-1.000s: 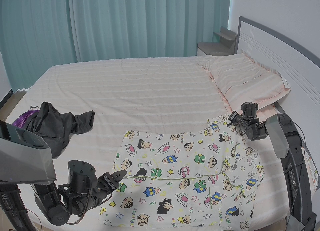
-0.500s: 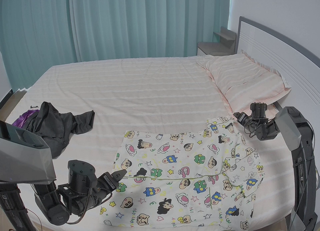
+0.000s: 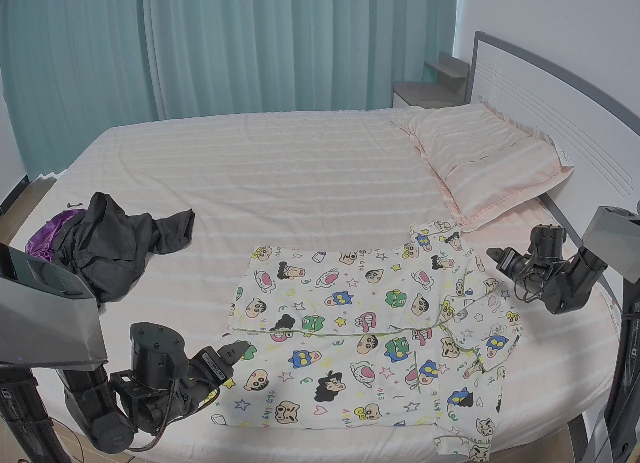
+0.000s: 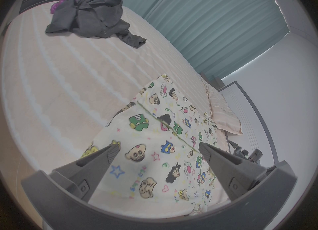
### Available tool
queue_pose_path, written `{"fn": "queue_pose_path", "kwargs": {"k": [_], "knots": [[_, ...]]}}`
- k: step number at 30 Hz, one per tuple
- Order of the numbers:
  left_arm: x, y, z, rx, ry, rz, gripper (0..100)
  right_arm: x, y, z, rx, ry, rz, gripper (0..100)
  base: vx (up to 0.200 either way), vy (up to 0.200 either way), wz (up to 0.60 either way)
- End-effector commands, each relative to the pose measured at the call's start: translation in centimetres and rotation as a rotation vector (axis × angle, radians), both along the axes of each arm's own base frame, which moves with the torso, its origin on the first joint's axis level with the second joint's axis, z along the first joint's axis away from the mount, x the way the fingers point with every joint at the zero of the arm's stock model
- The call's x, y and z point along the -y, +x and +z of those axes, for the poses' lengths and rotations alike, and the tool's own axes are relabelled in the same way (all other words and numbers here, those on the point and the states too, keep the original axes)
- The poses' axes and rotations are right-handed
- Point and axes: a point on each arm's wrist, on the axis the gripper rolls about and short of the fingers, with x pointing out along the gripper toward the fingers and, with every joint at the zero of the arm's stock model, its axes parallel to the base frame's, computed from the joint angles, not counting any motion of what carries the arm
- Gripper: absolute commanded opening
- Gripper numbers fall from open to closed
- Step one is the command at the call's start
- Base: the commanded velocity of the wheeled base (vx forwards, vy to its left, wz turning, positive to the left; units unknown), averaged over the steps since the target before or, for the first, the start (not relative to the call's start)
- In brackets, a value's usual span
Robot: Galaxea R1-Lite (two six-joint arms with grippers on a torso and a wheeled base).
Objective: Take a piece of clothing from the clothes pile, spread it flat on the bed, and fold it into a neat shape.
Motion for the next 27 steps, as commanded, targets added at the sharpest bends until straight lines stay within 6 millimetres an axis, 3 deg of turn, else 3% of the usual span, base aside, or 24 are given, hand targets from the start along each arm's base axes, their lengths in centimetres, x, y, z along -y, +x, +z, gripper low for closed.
{"fn": "queue_pose_path", "kwargs": {"k": [1, 7, 12, 22, 27], "knots": [[-1.0, -1.2, -0.1, -0.038, -0.011, -0.007, 100, -1.1, -11.8, 3.8, 0.044, 0.045, 0.013, 100, -0.200, 0.000, 0.00], [-1.2, -1.5, -0.3, -0.058, -0.012, -0.020, 100, -2.7, -15.9, 2.7, 0.022, 0.149, 0.018, 100, -0.200, 0.000, 0.00], [-1.4, -1.9, -0.4, -0.078, -0.016, -0.036, 100, -4.2, -18.9, 1.7, -0.041, 0.300, -0.003, 100, 0.000, 0.000, 0.00], [-1.3, -1.9, -0.3, -0.058, -0.036, -0.044, 100, -5.2, -19.4, 0.7, -0.115, 0.402, -0.007, 100, 0.000, 0.000, 0.00], [-1.8, -2.1, -0.8, -0.107, -0.069, -0.008, 100, -6.3, -19.5, -0.7, -0.163, 0.441, -0.094, 100, 0.000, 0.200, 0.00]]}}
